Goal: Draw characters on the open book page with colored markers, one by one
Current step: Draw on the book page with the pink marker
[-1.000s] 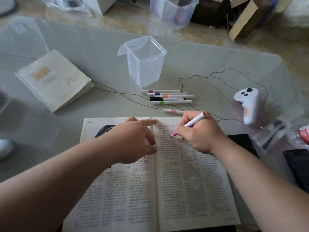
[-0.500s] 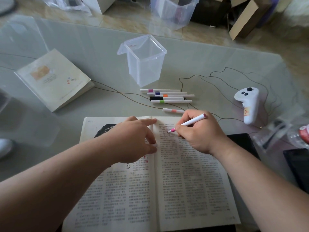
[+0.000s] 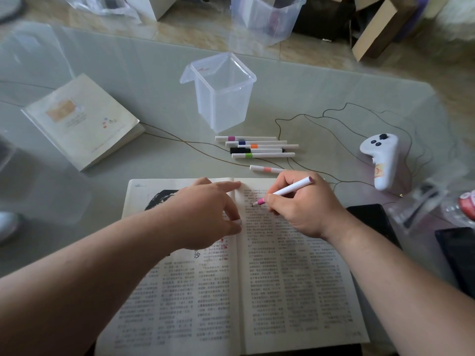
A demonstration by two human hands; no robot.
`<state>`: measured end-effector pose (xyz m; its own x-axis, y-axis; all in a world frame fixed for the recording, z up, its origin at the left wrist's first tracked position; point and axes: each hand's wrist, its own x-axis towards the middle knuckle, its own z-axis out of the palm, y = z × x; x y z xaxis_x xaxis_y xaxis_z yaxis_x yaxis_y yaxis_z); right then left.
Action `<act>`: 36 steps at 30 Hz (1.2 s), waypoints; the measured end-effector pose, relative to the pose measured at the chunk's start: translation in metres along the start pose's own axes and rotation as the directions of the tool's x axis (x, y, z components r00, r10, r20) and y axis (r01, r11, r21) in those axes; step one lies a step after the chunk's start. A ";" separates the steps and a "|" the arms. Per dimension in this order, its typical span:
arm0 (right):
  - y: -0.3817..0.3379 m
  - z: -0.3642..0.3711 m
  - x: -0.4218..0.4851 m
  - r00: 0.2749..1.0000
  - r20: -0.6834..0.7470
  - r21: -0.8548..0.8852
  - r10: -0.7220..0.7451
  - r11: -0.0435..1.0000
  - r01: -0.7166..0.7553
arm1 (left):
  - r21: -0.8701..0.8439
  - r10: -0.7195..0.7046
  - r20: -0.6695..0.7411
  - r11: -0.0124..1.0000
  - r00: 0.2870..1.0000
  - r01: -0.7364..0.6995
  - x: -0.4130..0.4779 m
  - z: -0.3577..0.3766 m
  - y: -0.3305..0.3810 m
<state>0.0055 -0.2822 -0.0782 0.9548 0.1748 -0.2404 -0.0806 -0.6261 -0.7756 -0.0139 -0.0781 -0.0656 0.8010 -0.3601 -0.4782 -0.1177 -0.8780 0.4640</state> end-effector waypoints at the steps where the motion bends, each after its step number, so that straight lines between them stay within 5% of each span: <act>1: -0.001 0.000 0.000 1.000 -0.002 -0.011 0.002 1.000 -0.002 | 0.000 0.000 0.000 1.000 1.000 0.000 0.000 0.000 0.000; 20: 0.002 -0.004 0.004 0.998 -0.057 -0.048 0.012 0.999 -0.015 | 0.018 0.023 -0.033 1.000 0.999 -0.022 0.001 0.003 -0.002; 24: -0.003 -0.010 0.003 0.997 -0.068 0.210 0.021 0.978 -0.007 | -0.066 0.031 -0.195 0.997 0.980 -0.045 0.003 0.000 -0.002; 28: -0.016 -0.022 -0.003 0.999 0.005 0.598 -0.051 0.801 0.038 | -0.183 0.018 -0.335 0.979 0.942 -0.084 0.003 -0.004 0.000; 36: -0.018 -0.022 -0.010 0.991 -0.044 0.576 -0.123 0.808 0.126 | -0.234 0.063 -0.323 0.961 0.944 -0.145 -0.001 -0.006 0.006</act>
<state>0.0040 -0.2890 -0.0490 0.9692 0.2168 -0.1170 -0.1096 -0.0458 -0.9929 -0.0116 -0.0806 -0.0576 0.9385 -0.2938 -0.1813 -0.0916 -0.7182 0.6898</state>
